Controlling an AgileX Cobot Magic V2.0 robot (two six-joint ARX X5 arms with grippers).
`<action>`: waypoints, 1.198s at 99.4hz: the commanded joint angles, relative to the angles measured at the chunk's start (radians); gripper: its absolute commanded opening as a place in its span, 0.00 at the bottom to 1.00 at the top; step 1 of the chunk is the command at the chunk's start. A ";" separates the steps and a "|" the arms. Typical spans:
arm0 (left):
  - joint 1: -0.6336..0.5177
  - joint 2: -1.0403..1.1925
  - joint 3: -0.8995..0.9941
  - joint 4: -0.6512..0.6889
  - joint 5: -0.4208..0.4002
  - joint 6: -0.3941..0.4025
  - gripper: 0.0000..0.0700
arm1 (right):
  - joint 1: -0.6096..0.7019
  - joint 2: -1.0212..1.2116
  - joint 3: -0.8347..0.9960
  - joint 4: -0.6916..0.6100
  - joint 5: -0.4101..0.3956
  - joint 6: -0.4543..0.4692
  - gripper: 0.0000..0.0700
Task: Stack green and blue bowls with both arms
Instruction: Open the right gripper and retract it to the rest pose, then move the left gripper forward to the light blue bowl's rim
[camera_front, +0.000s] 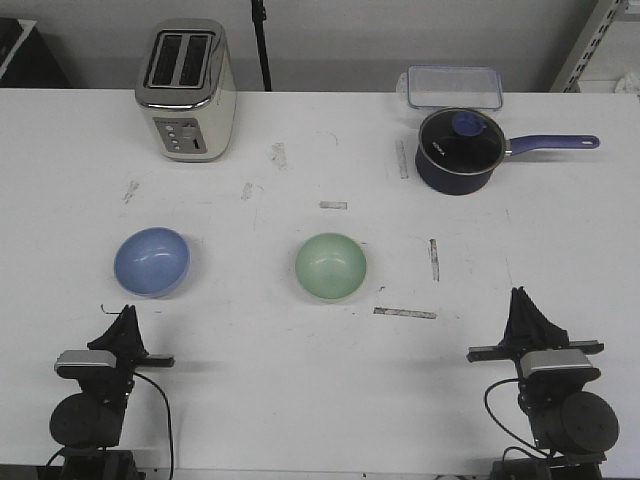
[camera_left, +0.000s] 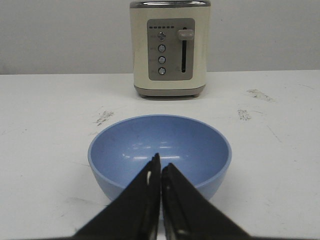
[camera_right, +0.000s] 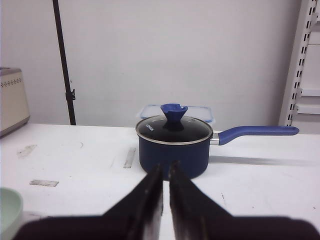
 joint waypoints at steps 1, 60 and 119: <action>-0.002 -0.002 -0.023 0.016 -0.003 0.013 0.00 | 0.002 -0.002 0.004 0.016 0.003 0.016 0.02; -0.002 -0.002 -0.023 -0.004 -0.003 0.011 0.00 | 0.002 -0.002 0.004 0.015 0.002 0.016 0.02; -0.002 0.283 0.243 -0.096 -0.026 0.017 0.00 | 0.002 -0.002 0.004 0.015 0.002 0.016 0.02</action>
